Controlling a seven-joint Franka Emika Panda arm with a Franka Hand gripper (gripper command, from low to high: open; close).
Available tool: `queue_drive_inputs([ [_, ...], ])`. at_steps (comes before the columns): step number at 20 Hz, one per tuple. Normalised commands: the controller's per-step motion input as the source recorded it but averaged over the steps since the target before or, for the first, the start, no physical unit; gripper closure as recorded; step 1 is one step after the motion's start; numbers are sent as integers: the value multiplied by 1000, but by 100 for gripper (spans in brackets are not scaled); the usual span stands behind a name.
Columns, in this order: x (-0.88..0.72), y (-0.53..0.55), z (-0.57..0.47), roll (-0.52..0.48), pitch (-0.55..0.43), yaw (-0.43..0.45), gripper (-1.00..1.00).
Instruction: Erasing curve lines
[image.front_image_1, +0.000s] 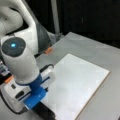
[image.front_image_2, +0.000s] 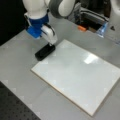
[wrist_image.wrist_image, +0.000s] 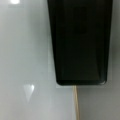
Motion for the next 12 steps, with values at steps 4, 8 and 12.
queue_drive_inputs([
  [4,-302,648,119,15,-95,-93,-100],
  [8,-394,711,104,98,-155,-121,-100],
  [12,-324,555,3,-44,-83,-87,-100],
])
